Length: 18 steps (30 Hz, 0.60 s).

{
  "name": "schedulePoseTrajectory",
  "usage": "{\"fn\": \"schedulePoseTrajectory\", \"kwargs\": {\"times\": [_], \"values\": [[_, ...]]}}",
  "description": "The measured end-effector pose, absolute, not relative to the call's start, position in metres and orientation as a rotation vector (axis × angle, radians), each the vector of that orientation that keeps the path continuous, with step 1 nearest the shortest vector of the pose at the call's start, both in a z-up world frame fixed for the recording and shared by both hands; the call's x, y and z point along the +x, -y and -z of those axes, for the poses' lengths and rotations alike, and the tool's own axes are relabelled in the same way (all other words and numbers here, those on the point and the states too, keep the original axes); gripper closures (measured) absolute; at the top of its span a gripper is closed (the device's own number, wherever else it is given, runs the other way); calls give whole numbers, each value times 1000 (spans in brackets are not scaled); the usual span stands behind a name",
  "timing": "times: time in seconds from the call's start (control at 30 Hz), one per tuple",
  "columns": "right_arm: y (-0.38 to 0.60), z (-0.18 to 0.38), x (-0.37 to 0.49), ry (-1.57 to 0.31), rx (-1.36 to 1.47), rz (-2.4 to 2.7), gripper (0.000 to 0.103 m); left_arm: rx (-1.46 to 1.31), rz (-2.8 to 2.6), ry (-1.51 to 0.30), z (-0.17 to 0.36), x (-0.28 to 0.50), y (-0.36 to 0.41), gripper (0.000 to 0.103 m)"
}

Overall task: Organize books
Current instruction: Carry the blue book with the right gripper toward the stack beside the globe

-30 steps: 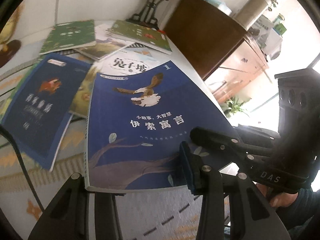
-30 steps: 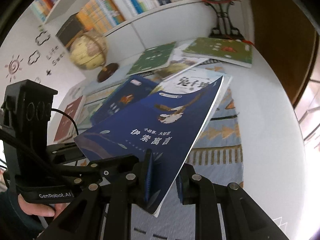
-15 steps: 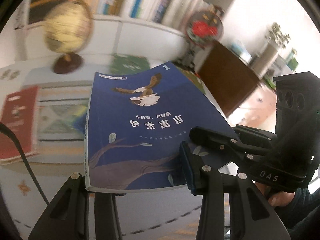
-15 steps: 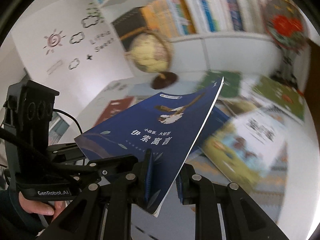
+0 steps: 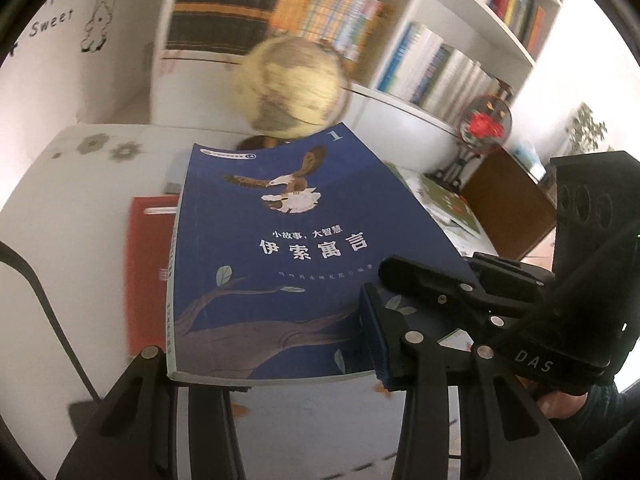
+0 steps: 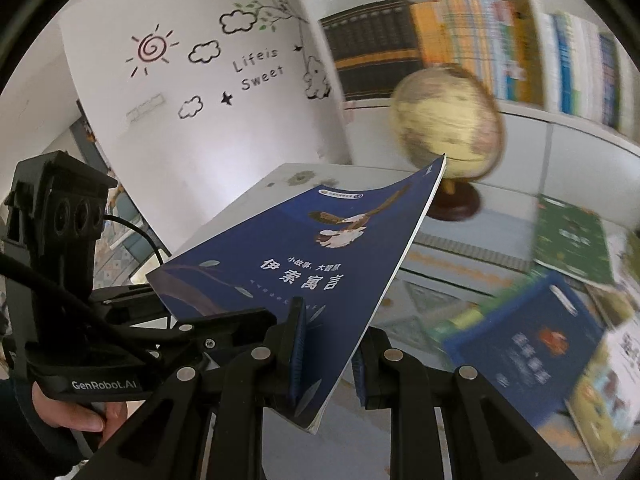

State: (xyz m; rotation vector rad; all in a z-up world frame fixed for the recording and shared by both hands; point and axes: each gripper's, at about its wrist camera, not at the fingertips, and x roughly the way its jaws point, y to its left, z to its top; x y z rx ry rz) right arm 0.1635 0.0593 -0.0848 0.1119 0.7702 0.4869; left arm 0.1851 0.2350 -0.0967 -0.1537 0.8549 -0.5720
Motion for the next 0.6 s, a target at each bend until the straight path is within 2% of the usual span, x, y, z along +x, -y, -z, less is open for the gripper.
{"fn": "schedulePoseTrajectory", "kwargs": {"times": [0.27,0.6], "values": [[-116,105,217,-824,30,-481,84,-222,573,-876,129,226,-280,64],[-121,146,271,-920,46,-513,83,-289,565,-925,166,263,-289,64]]}}
